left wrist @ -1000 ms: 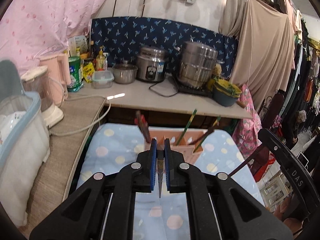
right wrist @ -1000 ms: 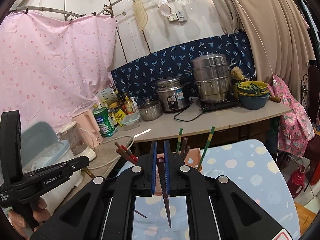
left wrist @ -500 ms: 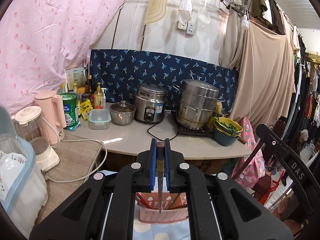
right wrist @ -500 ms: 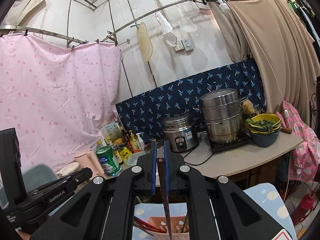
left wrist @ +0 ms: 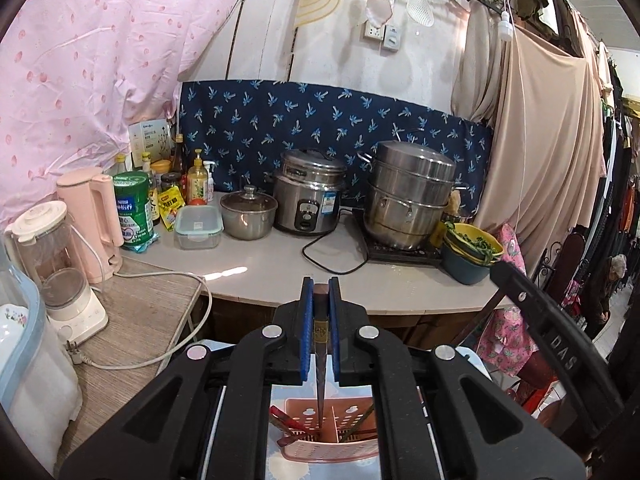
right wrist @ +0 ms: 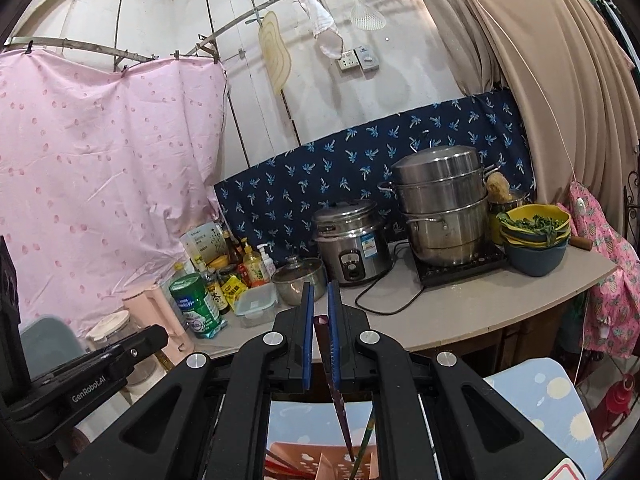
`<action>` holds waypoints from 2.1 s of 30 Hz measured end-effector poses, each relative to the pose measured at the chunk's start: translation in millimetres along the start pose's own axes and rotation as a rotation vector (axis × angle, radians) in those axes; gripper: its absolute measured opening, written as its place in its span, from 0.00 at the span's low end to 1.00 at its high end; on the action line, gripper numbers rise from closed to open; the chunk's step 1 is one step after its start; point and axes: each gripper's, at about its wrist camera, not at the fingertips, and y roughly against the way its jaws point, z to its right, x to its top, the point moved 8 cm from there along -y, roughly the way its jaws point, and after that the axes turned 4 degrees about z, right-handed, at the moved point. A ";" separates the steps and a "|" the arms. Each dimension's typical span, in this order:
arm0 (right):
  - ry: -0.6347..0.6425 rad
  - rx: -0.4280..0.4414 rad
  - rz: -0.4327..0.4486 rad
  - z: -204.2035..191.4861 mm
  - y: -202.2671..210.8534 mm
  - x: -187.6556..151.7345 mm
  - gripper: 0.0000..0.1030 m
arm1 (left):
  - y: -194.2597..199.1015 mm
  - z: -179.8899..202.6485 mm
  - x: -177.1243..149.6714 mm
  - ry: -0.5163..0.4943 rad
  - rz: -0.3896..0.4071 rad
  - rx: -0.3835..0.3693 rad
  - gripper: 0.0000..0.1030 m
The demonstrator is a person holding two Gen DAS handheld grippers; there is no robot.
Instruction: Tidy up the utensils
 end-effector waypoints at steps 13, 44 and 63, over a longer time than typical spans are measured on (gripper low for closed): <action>0.023 -0.029 -0.147 16.0 -8.4 -76.4 0.18 | -22.9 -16.0 -54.6 0.009 -0.085 0.028 0.27; 0.100 -0.090 -0.261 2.9 119.5 -155.3 0.42 | 77.8 -10.0 -142.7 -0.092 -0.171 0.124 0.56; 0.134 -0.158 -0.322 8.4 168.1 -201.6 0.63 | 112.0 -10.1 -210.6 -0.104 -0.253 0.157 0.77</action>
